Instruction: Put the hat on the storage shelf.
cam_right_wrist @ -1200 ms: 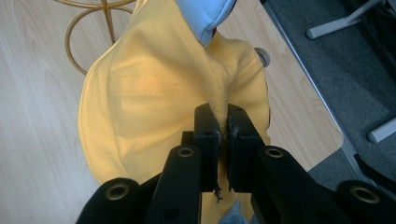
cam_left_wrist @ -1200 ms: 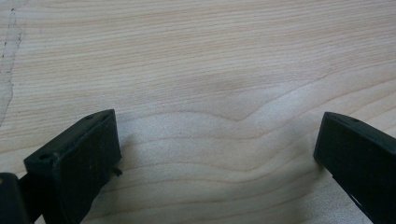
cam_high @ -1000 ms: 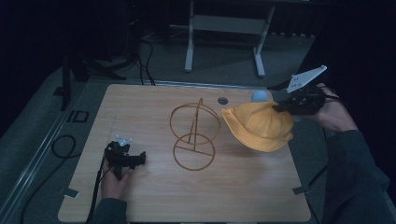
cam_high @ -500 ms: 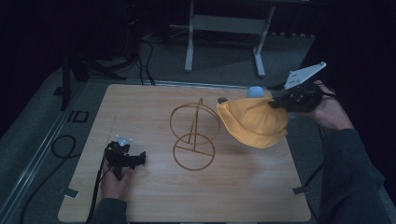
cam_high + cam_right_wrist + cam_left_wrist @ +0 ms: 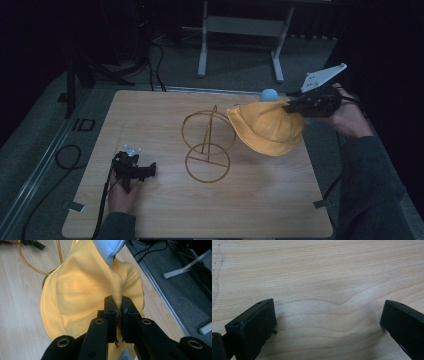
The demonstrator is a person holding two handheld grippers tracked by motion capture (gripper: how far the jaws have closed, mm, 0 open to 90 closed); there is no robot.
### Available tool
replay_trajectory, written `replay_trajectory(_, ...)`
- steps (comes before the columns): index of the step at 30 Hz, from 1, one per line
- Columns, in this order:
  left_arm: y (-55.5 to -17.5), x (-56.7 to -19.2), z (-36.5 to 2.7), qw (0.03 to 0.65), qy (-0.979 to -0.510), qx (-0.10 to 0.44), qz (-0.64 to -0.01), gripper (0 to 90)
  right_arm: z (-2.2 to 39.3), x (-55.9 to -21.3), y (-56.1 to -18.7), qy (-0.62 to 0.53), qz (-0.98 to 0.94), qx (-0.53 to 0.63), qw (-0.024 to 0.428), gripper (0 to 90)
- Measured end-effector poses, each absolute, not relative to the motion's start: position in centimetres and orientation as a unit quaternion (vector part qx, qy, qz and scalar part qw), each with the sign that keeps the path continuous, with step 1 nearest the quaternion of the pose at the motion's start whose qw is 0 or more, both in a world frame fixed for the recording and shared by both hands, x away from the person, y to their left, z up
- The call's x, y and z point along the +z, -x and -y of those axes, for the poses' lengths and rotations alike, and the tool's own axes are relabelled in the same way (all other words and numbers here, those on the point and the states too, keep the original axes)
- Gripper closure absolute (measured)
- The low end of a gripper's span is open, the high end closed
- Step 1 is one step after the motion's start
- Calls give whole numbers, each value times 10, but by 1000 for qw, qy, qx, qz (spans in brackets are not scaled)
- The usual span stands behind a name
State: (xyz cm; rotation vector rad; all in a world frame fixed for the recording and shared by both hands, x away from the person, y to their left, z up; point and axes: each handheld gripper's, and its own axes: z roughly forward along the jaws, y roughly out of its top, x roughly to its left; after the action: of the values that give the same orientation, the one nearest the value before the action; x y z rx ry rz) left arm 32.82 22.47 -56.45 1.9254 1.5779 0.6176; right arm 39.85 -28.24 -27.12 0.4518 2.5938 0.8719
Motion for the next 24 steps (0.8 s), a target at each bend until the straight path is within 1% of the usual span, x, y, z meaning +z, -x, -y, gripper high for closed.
replay_trajectory(24, -328, -565, -225, 285, -720, 231, -590, 4, 273, -256, -396, -155, -911, 325, 199, 849)
